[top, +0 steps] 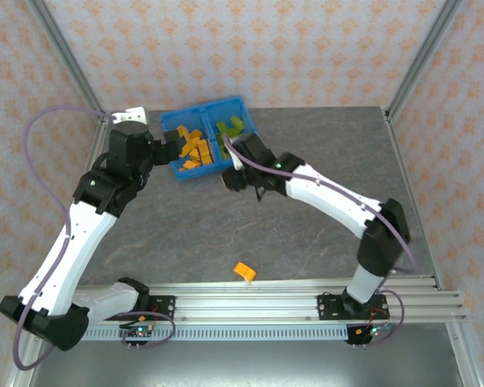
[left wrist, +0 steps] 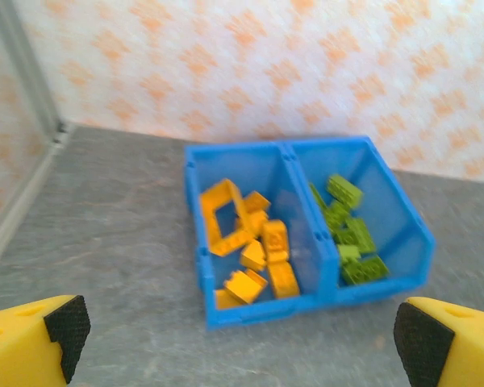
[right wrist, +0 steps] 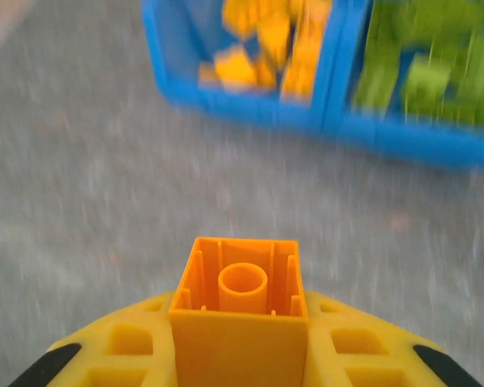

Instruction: Sort the legos into containers by color

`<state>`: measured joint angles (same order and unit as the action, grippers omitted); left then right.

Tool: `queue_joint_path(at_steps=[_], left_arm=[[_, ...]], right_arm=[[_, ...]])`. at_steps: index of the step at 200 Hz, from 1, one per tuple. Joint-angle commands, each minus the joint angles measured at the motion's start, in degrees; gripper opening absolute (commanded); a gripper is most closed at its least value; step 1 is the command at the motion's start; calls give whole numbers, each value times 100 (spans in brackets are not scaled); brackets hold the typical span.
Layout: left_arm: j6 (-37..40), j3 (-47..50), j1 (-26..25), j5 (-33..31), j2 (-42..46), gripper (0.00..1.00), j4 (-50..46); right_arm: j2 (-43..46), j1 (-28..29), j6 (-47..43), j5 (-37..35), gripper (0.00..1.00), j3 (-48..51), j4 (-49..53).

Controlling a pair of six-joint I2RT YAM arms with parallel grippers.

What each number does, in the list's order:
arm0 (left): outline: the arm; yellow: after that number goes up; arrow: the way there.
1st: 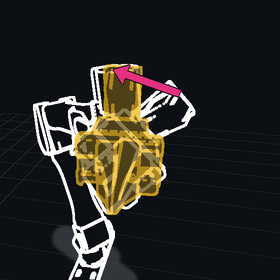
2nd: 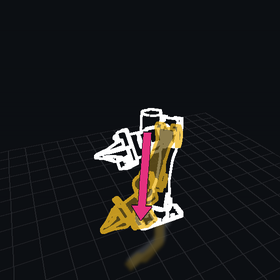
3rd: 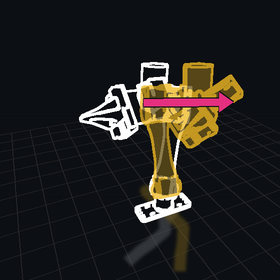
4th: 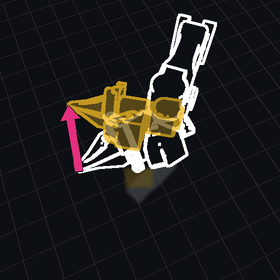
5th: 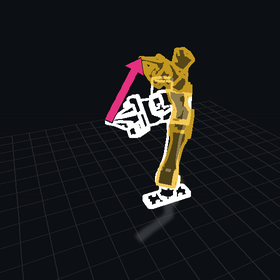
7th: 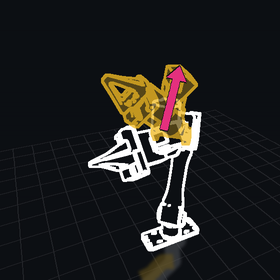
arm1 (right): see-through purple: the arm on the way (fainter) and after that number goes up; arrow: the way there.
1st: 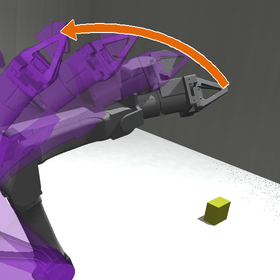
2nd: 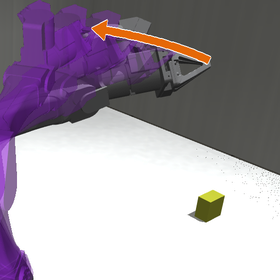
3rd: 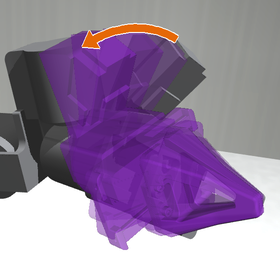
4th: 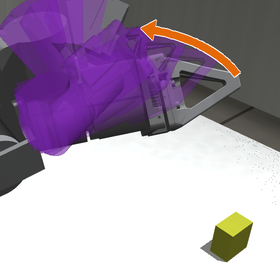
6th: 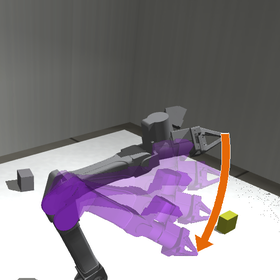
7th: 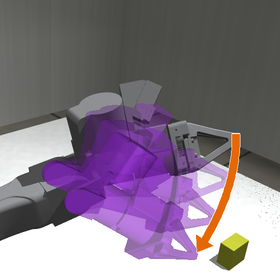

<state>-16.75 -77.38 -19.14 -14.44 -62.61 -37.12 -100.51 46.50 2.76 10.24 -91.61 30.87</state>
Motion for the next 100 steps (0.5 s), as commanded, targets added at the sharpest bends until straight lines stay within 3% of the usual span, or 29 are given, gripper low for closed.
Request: queue_joint_path(at_steps=[1, 63, 100], left_arm=[[-298, 250, -2, -968, 200, 100, -425], [-434, 614, 18, -1137, 623, 100, -647], [-461, 706, 15, -970, 636, 100, -682]], right_arm=[[-1043, -79, 572, -393, 26, -1065, -324], [-3890, -80, 1048, -373, 25, -4818, 487], [-4738, -80, 1144, -218, 27, -5636, 153]])
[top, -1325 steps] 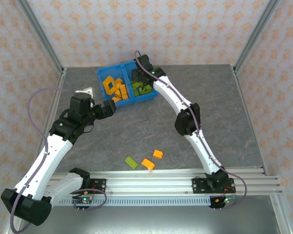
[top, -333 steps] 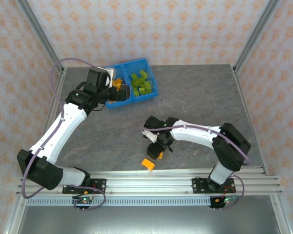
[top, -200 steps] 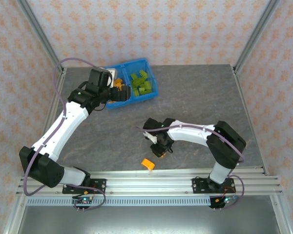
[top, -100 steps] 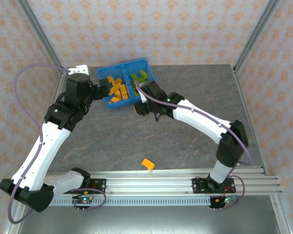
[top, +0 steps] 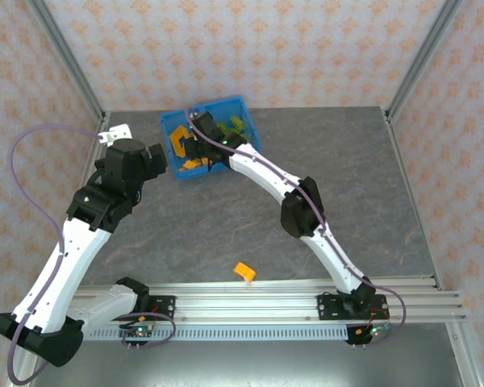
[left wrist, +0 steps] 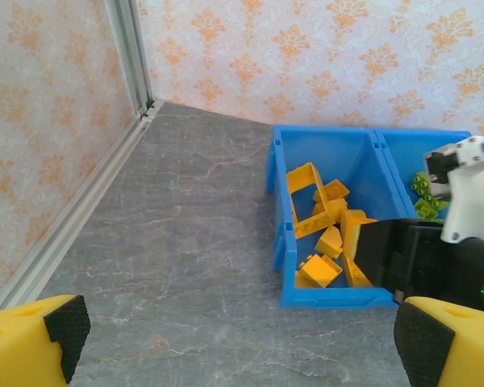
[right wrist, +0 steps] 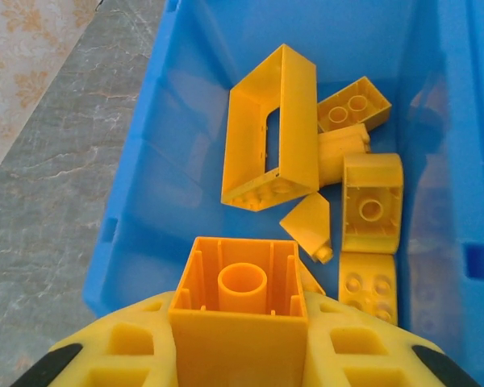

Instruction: Sort the legos into containers by color

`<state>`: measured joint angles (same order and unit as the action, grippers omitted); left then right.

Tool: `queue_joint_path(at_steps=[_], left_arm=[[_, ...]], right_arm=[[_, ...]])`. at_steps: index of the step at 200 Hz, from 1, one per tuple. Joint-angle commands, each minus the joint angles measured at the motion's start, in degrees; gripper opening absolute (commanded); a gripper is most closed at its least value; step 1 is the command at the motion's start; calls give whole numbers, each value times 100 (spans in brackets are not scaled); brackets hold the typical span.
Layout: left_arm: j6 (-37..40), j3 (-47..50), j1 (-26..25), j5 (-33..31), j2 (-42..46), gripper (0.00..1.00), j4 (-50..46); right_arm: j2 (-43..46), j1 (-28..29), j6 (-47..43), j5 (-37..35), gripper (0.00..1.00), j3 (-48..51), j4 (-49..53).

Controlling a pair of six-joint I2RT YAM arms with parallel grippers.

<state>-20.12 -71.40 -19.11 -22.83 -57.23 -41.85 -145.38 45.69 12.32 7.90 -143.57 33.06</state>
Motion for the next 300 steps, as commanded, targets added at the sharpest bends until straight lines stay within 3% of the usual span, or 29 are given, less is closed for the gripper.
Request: queue_joint_path(at_steps=[1, 63, 119, 167, 210, 227, 248, 278, 300], left_arm=[[-129, 112, 13, -128, 98, 100, -210], [-245, 210, 17, 228, 64, 100, -176], [-549, 431, 22, 548, 98, 100, -201], [-531, 326, 20, 739, 73, 100, -357], [-455, 548, -59, 2255, 10, 100, -224], [-462, 863, -392, 2756, -52, 100, 0], [-308, 1053, -1298, 2866, -407, 100, 96], [-27, 1181, -2592, 2984, -1263, 100, 237], [83, 1425, -3237, 3150, -1792, 100, 543]], right_arm=[[-257, 6, 195, 21, 27, -447, -86], [-1186, 71, 503, 21, 35, -1217, -712], [-1124, 71, 670, 72, 56, -1516, -744], [205, 39, 361, -15, 57, -770, -97], [2349, -167, 112, -272, 63, 1746, -360], [3161, -273, -130, -452, 70, 2769, -609], [3944, -420, -420, -728, 78, 3842, -868], [4630, -735, -403, -982, 89, 4901, -1021], [4915, -970, -213, -949, 94, 5462, -1107]])
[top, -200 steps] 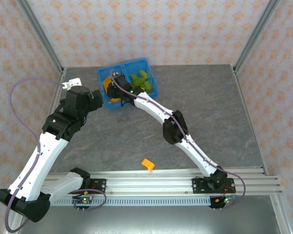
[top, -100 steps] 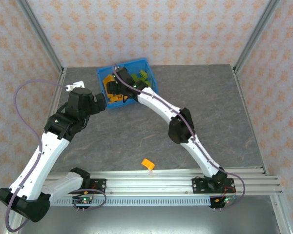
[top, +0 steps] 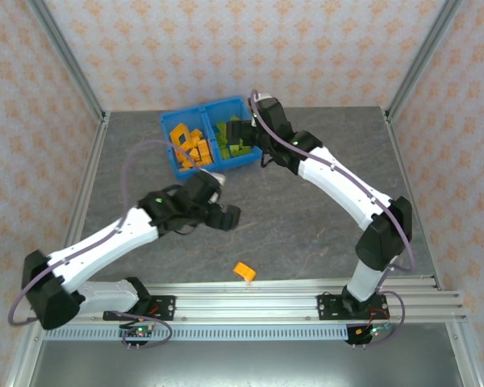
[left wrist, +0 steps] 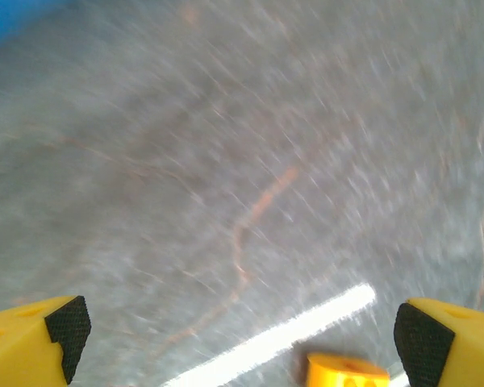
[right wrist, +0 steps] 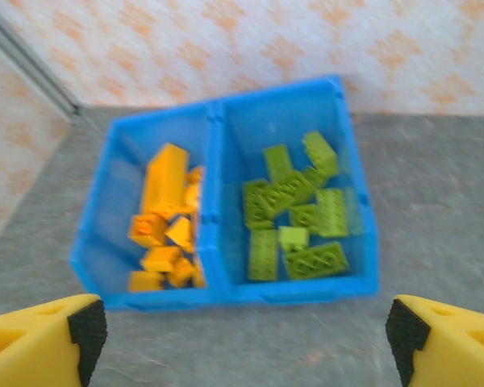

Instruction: Sort the legos into containers by color

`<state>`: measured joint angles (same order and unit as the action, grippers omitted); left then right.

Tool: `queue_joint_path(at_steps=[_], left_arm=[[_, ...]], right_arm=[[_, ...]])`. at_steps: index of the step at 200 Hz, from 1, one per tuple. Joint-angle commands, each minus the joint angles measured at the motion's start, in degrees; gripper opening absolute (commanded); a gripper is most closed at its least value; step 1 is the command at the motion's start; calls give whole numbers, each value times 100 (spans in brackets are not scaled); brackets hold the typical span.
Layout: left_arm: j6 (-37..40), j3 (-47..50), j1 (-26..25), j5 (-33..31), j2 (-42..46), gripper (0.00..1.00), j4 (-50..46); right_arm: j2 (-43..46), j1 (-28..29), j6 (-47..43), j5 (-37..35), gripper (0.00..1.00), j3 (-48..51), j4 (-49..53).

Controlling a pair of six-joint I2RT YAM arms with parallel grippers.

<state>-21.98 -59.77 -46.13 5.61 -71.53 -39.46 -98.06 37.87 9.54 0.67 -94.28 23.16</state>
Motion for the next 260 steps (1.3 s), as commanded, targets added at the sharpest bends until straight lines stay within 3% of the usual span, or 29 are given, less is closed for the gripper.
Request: queue_joint_path(at_steps=[1, 46, 97, 194, 221, 260], left_arm=[[275, 268, -554, 313, -384, 100, 324], [649, 297, -1322, 661, -1333, 100, 410], [527, 434, -1724, 1196, -1962, 100, 726], [352, 439, -1965, 422, -2438, 99, 388], [251, 465, -1988, 79, -2503, 87, 306], [176, 546, -1988, 115, -2438, 65, 401]], right_arm=[[196, -194, 70, -225, 94, 551, -118], [301, -288, 3, -234, 98, 787, -84], [179, -289, -58, -250, 99, 727, -14], [59, -282, -86, -317, 100, 636, 84], [25, -283, -72, -304, 100, 604, 93], [-37, -287, -66, -321, 100, 512, 146]])
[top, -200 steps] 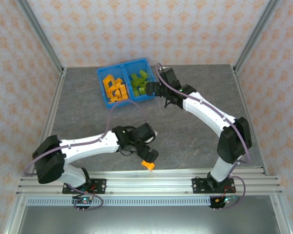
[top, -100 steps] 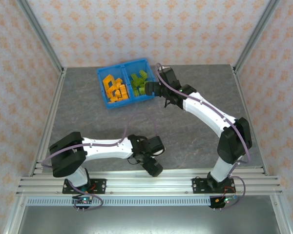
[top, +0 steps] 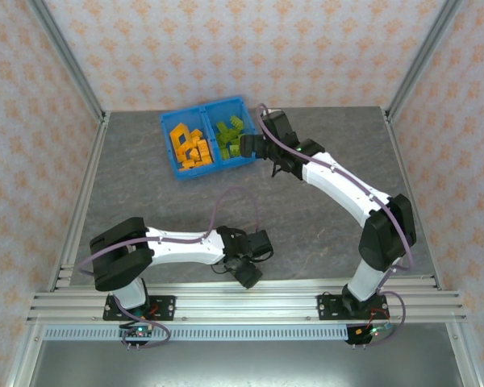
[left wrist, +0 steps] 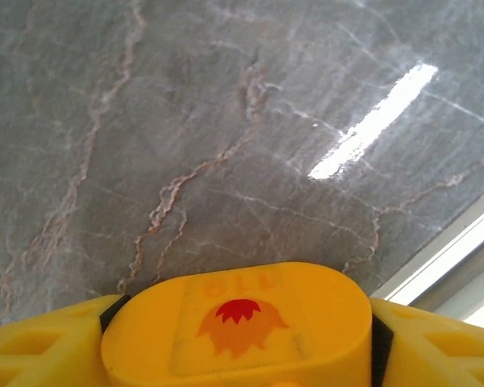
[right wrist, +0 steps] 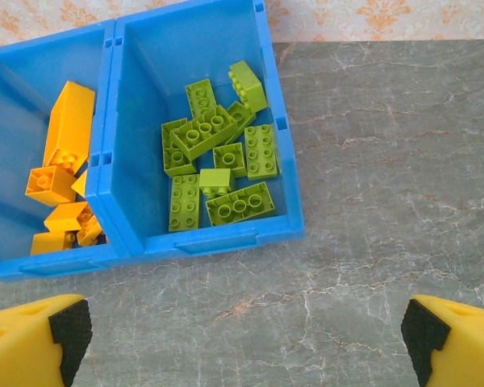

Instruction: Sort the legos into containers by color

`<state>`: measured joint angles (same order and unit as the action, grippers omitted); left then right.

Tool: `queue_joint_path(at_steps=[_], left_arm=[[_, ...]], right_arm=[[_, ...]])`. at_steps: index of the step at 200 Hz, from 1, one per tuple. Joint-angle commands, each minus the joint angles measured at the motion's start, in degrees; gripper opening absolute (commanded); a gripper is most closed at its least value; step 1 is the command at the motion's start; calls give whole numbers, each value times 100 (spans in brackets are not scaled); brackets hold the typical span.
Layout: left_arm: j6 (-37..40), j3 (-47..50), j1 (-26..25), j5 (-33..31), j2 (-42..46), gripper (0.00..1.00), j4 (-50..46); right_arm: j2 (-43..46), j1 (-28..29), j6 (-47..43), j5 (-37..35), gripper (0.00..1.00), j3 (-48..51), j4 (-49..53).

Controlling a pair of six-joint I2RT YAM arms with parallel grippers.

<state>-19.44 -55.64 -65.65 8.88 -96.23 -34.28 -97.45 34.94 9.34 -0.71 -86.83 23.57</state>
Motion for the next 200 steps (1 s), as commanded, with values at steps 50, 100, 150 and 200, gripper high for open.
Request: queue_joint_path(at_steps=[50, 100, 150, 200], left_arm=[[35, -109, 19, -831, 324, 58, -266], [896, -1112, 1206, -1523, 783, 58, -685], [1440, -2522, 2660, -1695, 508, 58, -463], [1092, -4494, 3781, -2367, -637, 56, -875]], right_arm=[[-118, 4, -3, -173, 100, -363, 222], [253, 5, 51, -511, 100, -247, 298], [1002, 7, 434, -1573, 99, 294, 210], [1578, 0, 539, -1796, 99, 778, 300]])
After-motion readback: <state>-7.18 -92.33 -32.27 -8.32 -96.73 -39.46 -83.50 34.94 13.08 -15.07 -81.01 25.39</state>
